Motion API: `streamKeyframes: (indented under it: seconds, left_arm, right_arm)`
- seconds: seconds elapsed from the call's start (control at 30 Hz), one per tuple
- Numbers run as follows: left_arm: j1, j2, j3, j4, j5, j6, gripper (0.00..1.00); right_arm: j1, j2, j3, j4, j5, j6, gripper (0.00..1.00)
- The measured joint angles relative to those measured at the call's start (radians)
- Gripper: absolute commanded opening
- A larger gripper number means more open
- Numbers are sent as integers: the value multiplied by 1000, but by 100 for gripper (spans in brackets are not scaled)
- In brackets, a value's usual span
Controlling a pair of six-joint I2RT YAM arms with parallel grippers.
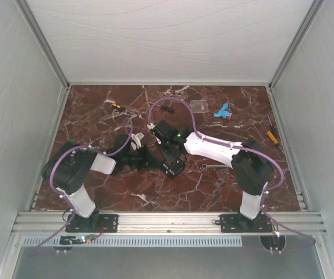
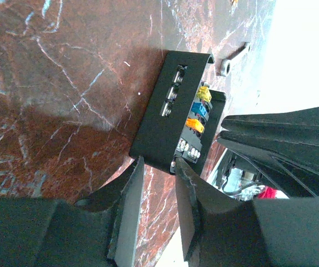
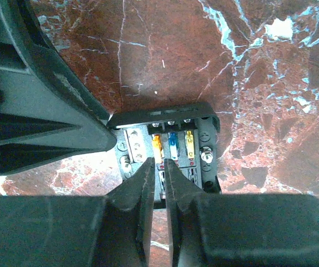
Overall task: Snap on the fuse box
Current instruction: Install the fuse at the fuse box base.
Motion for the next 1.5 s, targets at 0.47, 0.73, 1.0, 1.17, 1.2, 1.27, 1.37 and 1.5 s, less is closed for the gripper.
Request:
streamKeyframes:
  seconds: [0.47,0.73,1.0,1.17,1.2,1.27,1.37,1.5]
  left_arm:
    - [0,0,0,0,0,0,29]
    - [0,0,0,-1,0,-1,29]
    - [0,0,0,-1,-1,-1,29]
    - [0,0,0,-1,-1,-1,29]
    - [0,0,0,-1,-1,-2,29]
    - [0,0,0,-1,-1,-2,29]
    - [0,0,0,-1,-1,-2,29]
    - [0,0,0,-1,-1,-3,29]
  right_arm:
    - [0,49,4,-3,-20,-10,0]
    - [0,76,33,-37,0,-24,0]
    - [1,129,89,-87,-2,-34,0]
    - [2,164,116,-114,-3,-44,0]
    - [1,170,120,-117,-4,-44,0]
    - [-2,172,120,-119,-5,-43,0]
    - [-11,168,109,-111,-13,-35,0]
    - [-23,150,86,-89,-32,-22,0]
